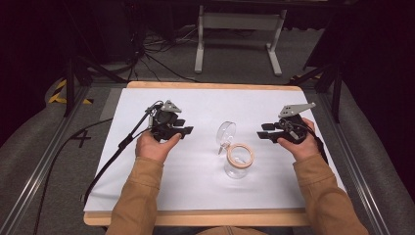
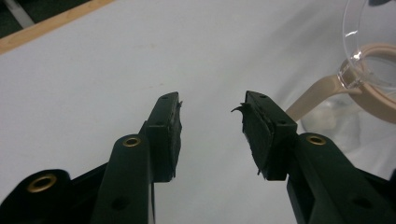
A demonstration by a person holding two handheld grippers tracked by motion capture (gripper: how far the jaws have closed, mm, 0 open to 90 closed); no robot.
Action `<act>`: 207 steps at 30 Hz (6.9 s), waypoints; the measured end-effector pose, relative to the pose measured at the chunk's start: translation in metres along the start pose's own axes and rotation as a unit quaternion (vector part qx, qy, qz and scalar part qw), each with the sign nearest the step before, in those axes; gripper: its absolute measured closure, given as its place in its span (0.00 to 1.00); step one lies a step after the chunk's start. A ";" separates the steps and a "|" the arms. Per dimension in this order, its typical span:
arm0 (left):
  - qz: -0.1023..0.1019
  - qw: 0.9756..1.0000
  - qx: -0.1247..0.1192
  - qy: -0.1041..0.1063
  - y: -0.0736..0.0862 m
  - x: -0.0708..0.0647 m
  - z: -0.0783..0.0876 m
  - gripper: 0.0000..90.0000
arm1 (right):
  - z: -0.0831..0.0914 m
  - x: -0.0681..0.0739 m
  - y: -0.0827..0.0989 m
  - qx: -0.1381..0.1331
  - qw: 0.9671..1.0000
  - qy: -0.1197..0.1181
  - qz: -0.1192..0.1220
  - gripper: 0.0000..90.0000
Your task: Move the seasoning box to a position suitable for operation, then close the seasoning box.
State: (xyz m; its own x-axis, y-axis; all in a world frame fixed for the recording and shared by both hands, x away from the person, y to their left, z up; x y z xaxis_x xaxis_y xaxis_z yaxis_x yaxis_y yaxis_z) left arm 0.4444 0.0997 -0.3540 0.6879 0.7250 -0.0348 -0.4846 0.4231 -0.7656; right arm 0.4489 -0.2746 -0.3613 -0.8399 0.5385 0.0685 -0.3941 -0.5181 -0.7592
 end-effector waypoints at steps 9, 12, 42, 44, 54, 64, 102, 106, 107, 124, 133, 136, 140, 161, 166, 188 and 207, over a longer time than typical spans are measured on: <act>0.009 0.999 -0.016 -0.032 -0.004 0.000 0.012 0.64 | -0.003 0.006 0.000 0.002 1.000 -0.004 0.005 0.65; -0.008 1.000 -0.008 -0.027 -0.007 -0.007 0.009 0.65 | -0.004 0.009 0.000 0.007 1.000 -0.006 0.009 0.65; -0.063 0.997 -0.003 0.048 -0.034 -0.046 -0.014 0.88 | -0.016 0.038 0.017 0.072 0.996 -0.040 0.020 0.91; -0.061 0.997 -0.002 0.048 -0.034 -0.046 -0.013 0.88 | -0.021 0.038 0.017 0.078 0.996 -0.042 0.021 0.91; -0.064 0.997 0.001 0.049 -0.033 -0.047 -0.014 0.86 | -0.033 0.042 0.022 0.107 0.993 -0.048 0.021 0.94; -0.060 0.997 -0.003 0.051 -0.034 -0.046 -0.015 0.84 | -0.034 0.052 0.027 0.132 0.988 -0.078 0.030 0.94; -0.077 0.992 -0.028 0.094 -0.042 -0.053 -0.024 0.84 | -0.019 0.074 0.022 0.115 0.988 -0.091 0.047 0.93; -0.069 0.992 -0.030 0.100 -0.043 -0.052 -0.030 0.84 | -0.008 0.078 0.018 0.081 0.992 -0.086 0.050 0.96; -0.066 0.992 -0.032 0.102 -0.043 -0.051 -0.031 0.84 | -0.006 0.079 0.016 0.070 0.993 -0.086 0.047 0.97; -0.082 0.989 -0.037 0.117 -0.046 -0.059 -0.031 0.84 | -0.003 0.103 -0.002 -0.031 0.994 -0.093 0.051 0.97; -0.088 0.988 -0.035 0.123 -0.045 -0.062 -0.027 0.84 | -0.007 0.104 -0.003 -0.043 0.993 -0.094 0.053 0.96; -0.094 0.987 -0.034 0.122 -0.044 -0.063 -0.027 0.83 | -0.006 0.103 -0.004 -0.048 0.993 -0.098 0.050 0.96; -0.098 0.987 -0.030 0.126 -0.044 -0.065 -0.025 0.83 | -0.006 0.103 -0.006 -0.050 0.992 -0.102 0.049 0.96; -0.120 0.985 -0.018 0.126 -0.045 -0.068 -0.017 0.80 | 0.000 0.107 -0.006 -0.035 0.990 -0.128 0.041 0.96; -0.123 0.985 -0.018 0.119 -0.045 -0.066 -0.014 0.79 | 0.001 0.109 -0.005 -0.023 0.988 -0.146 0.037 0.96; -0.123 0.986 -0.014 0.113 -0.044 -0.064 -0.013 0.77 | 0.000 0.107 0.001 0.065 0.983 -0.170 0.036 0.98; -0.120 0.987 -0.013 0.106 -0.044 -0.063 -0.014 0.74 | 0.004 0.101 0.003 0.082 0.982 -0.165 0.031 0.94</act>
State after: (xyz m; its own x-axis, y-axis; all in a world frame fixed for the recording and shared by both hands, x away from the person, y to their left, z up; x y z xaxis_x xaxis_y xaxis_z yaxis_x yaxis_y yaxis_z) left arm 0.4297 0.0275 -0.3268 0.8804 0.4740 0.0179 -0.2820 0.5533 -0.7838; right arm 0.3615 -0.2251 -0.3542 -0.9286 0.2718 0.2527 -0.3710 -0.6579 -0.6554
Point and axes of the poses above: each handheld gripper's, and its own axes: z roughly backward along the jaws, y roughly out of its underside, x roughly to its left, the point moved 2 cm from there along -z, roughly forward along the jaws, and after that the axes turned 5 degrees about -y, right-handed, at the moved point
